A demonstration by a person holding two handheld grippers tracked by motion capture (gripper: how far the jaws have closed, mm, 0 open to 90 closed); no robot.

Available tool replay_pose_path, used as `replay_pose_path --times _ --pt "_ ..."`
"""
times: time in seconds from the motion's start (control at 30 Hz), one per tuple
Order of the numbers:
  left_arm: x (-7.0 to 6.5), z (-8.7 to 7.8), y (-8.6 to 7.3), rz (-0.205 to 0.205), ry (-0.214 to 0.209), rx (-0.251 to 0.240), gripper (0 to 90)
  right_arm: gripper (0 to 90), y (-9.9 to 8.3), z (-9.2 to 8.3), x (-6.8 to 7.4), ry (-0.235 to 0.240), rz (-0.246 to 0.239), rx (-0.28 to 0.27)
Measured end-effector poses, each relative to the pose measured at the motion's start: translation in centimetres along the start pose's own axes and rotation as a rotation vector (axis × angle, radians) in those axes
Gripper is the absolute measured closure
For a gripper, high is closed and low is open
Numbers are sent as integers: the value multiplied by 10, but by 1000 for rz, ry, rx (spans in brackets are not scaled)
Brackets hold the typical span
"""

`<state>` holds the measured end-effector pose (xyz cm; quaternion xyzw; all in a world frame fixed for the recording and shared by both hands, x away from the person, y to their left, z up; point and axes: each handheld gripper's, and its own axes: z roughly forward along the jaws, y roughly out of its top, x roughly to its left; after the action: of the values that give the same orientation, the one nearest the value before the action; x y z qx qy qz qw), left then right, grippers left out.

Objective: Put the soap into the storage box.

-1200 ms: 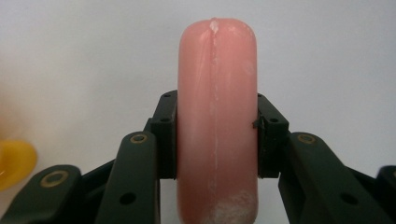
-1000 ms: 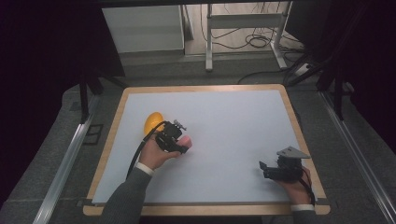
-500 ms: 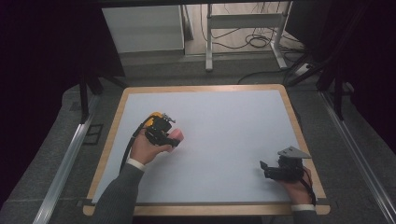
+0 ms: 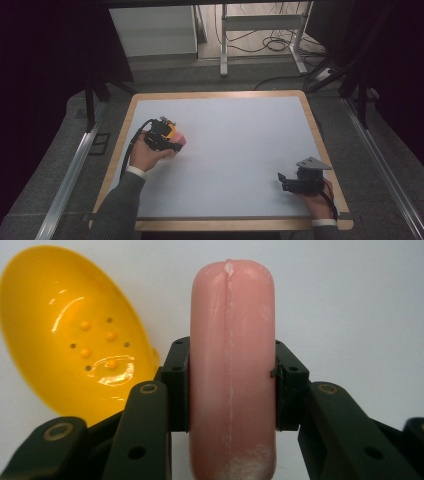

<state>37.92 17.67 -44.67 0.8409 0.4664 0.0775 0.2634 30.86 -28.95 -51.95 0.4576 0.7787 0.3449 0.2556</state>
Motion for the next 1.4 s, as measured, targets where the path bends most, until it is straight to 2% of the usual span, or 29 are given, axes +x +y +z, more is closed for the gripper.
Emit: replay_pose_path --times 0.2,0.37,0.4,0.7,1.0,1.4 --pt "8 -3 -2 -25 11 -4 603 76 0 0 0 -1 3 -1" --pt "15 -6 -2 -17 15 10 604 76 0 -1 -1 -2 3 -1" --pt "15 -7 -2 -28 17 6 603 76 0 -1 -1 -2 4 -1" --pt "25 -14 -2 -41 30 3 603 76 -1 0 -1 -3 2 1" --pt "37 -19 -4 -80 45 -12 604 76 -1 0 -1 -6 3 2" --pt "49 -21 3 -112 74 -21 604 76 -1 0 -1 -7 1 5"
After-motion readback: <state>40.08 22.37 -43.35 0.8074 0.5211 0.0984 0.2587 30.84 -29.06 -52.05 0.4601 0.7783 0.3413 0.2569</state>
